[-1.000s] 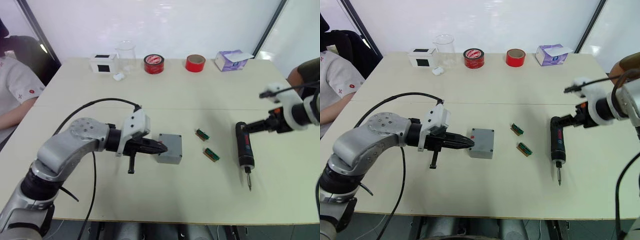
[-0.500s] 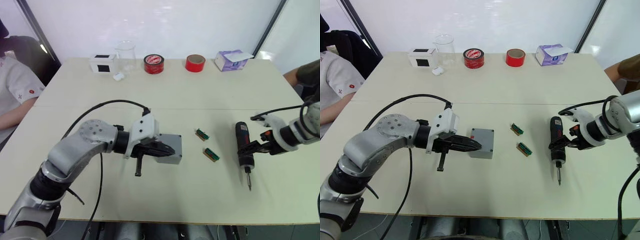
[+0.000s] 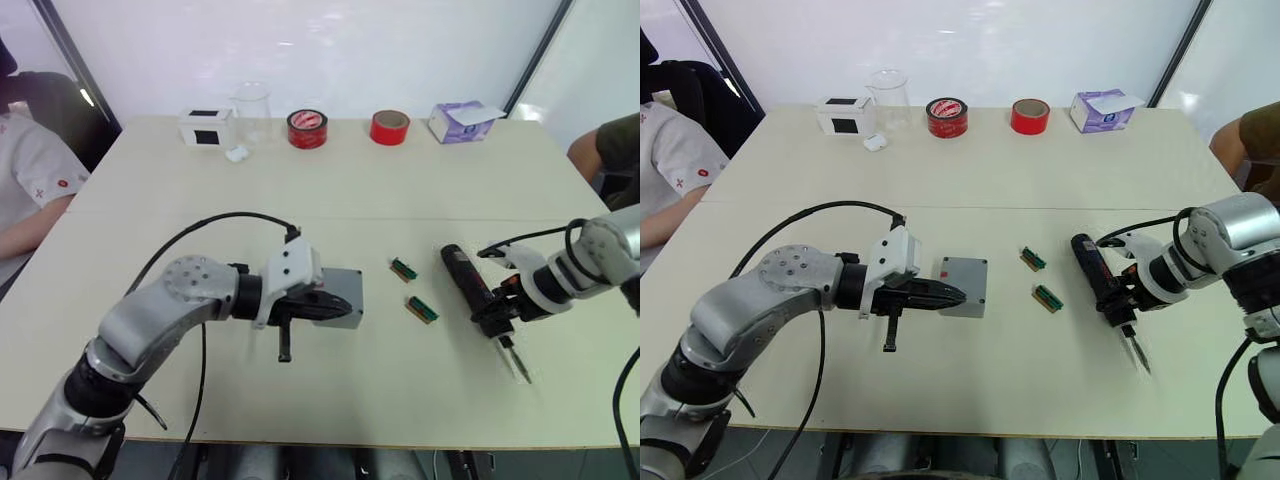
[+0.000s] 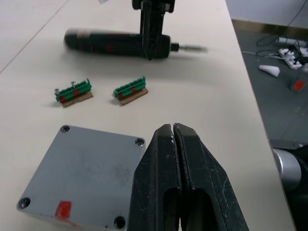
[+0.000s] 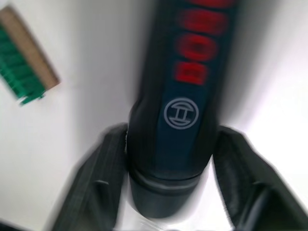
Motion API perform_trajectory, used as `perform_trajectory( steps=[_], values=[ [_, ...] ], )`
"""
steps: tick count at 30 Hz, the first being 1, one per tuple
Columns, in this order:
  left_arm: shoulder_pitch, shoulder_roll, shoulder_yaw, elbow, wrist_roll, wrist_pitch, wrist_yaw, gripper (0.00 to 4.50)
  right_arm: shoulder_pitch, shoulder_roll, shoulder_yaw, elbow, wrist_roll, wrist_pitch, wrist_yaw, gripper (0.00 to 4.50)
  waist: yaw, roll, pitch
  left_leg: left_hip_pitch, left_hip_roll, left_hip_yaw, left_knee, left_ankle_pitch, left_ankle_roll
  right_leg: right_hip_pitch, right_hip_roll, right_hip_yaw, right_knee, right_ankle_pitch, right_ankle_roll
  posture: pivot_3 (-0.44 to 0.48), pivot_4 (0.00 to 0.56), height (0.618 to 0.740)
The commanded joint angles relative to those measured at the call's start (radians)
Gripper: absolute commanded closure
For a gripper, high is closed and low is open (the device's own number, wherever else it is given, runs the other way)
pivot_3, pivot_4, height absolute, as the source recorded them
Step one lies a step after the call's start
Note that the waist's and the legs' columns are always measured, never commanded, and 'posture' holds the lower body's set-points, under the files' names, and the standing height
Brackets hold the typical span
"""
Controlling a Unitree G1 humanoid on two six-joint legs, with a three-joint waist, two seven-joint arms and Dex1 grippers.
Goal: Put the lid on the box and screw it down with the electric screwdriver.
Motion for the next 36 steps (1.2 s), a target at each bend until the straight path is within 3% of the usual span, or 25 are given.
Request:
perform_trajectory(
  steps=[1,7,10,11,12,15,18,23,26,32,36],
  values=[
    [-0.003,0.0,0.021,-0.029,-0.007,-0.001,0.012,4.5,0.011,0.037,-0.004,0.067,-0.09,0.004,-0.018,2.77,-0.001,-0.006,-0.004,0.001,0.0,0.0,0.0,0.0,0.0,0.001,0.0,0.0,0.0,0.0,0.0,0.0,0.15,0.74],
    [-0.011,-0.013,0.018,-0.008,-0.022,-0.011,0.004,4.5,-0.099,0.041,-0.083,0.23,-0.225,-0.038,0.013,2.77,0.002,-0.007,-0.004,0.011,0.0,0.001,0.0,0.0,0.0,0.014,-0.002,0.001,-0.006,-0.001,-0.005,0.0,0.15,0.74],
    [-0.001,-0.032,0.006,0.032,-0.014,-0.034,-0.009,4.5,-0.234,0.067,-0.219,0.354,-0.295,-0.159,-0.032,2.77,0.005,0.003,0.002,0.01,-0.003,0.003,0.0,0.0,0.0,0.013,-0.005,0.002,-0.006,-0.001,-0.005,0.0,0.15,0.74],
    [-0.015,-0.042,0.023,0.07,-0.018,-0.035,-0.012,4.5,-0.275,0.09,-0.34,0.352,-0.26,-0.206,-0.051,2.77,0.002,0.006,0.004,0.009,-0.005,0.004,0.0,0.0,0.0,0.011,-0.005,0.003,-0.006,-0.001,-0.005,0.0,0.15,0.74],
    [-0.026,-0.05,0.042,0.106,-0.024,-0.038,-0.017,4.5,-0.284,0.113,-0.448,0.317,-0.225,-0.257,-0.062,2.77,-0.001,0.007,0.004,0.005,-0.005,0.006,0.0,0.0,0.0,0.006,-0.005,0.006,-0.004,0.001,-0.001,0.0,0.15,0.74],
    [-0.051,-0.056,0.083,0.198,-0.018,-0.054,-0.024,4.5,-0.124,0.234,-0.774,0.008,-0.168,-0.533,-0.15,2.77,-0.004,0.007,0.005,-0.003,-0.001,0.007,-0.001,0.001,-0.002,-0.006,0.001,0.007,-0.003,0.004,0.004,0.0,0.15,0.74],
    [-0.062,-0.029,0.098,0.252,0.003,-0.075,-0.051,4.5,0.01,0.417,-0.937,-0.261,-0.093,-0.618,-0.235,2.77,0.002,0.007,0.005,-0.004,0.004,0.004,-0.004,0.004,-0.007,-0.007,0.006,0.002,-0.002,0.002,0.001,0.0,0.15,0.74],
    [-0.068,-0.009,0.117,0.312,0.0,-0.067,-0.07,4.5,0.173,0.624,-0.899,-0.579,0.007,-0.723,-0.177,2.77,0.004,0.008,0.005,-0.004,0.003,0.003,-0.004,0.004,-0.006,-0.007,0.002,0.0,0.003,0.002,0.0,0.0,0.15,0.74],
    [-0.073,-0.008,0.106,0.338,0.014,-0.068,-0.073,4.5,0.239,0.701,-0.865,-0.674,0.048,-0.766,-0.143,2.77,0.0,0.009,0.006,-0.004,0.0,0.003,-0.003,0.004,-0.006,-0.007,-0.001,0.003,0.003,0.002,0.001,0.0,0.15,0.74],
    [-0.1,-0.026,0.067,0.359,0.054,-0.063,-0.062,4.5,0.378,0.699,-0.744,-0.757,-0.003,-0.83,-0.063,2.77,0.003,0.009,0.006,-0.004,-0.001,0.0,-0.003,0.003,-0.006,-0.004,-0.001,0.0,0.002,0.002,0.001,0.0,0.15,0.74],
    [-0.12,-0.04,-0.021,0.364,0.119,-0.091,-0.087,4.5,0.43,0.694,-0.669,-0.758,-0.06,-0.882,-0.024,2.77,0.001,0.009,0.006,-0.003,-0.002,0.001,-0.002,0.003,-0.006,-0.004,-0.001,0.0,0.0,0.002,0.001,0.0,0.15,0.74]
  ],
)
